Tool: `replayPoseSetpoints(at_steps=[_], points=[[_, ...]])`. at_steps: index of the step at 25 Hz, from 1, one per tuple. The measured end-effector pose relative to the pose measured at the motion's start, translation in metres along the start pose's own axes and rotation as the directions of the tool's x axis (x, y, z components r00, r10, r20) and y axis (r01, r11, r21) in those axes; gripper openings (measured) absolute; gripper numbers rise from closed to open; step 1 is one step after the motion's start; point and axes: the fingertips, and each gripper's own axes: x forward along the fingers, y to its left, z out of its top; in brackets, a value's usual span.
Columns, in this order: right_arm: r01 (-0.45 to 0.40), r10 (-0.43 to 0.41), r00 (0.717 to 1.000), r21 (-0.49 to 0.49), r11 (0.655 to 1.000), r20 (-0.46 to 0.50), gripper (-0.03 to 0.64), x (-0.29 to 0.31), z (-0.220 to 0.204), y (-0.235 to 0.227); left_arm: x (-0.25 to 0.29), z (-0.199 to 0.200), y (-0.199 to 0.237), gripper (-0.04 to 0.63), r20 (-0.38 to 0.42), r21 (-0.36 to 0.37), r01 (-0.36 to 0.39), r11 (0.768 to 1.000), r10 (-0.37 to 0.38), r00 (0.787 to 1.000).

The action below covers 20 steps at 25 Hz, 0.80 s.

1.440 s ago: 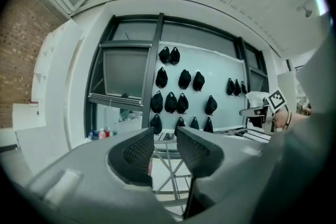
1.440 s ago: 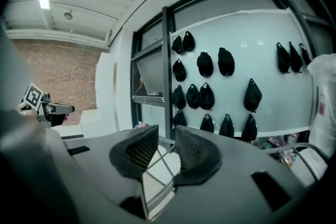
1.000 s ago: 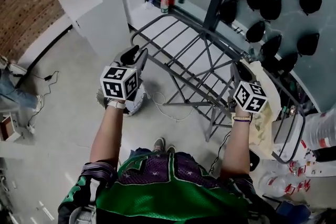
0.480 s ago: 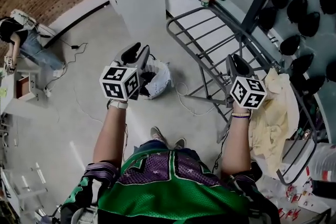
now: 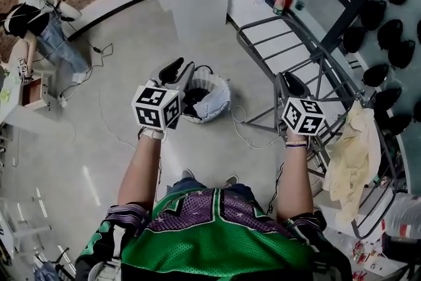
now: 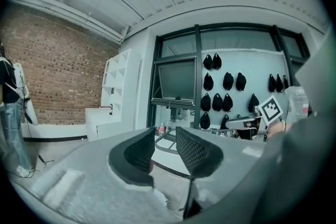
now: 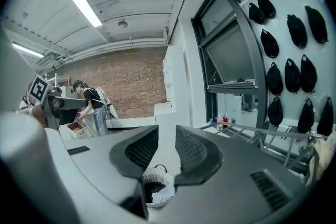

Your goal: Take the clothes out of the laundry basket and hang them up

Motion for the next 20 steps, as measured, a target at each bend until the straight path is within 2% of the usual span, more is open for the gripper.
replayPoseSetpoints(at_steps=[10,20], points=[[0.013,-0.014,1.0,-0.022,1.0,-0.022,0.086,0.05,-0.014,0.084,-0.019,-0.015,0.077,0.133,-0.01,0.012,0.062,0.998,-0.062,0.998],[0.018,-0.019,0.997,-0.022,1.0,-0.073,0.086,0.085,-0.038,0.12,-0.011,-0.034,0.108,0.132,-0.034,0.005,0.108,0.994,-0.107,0.994]])
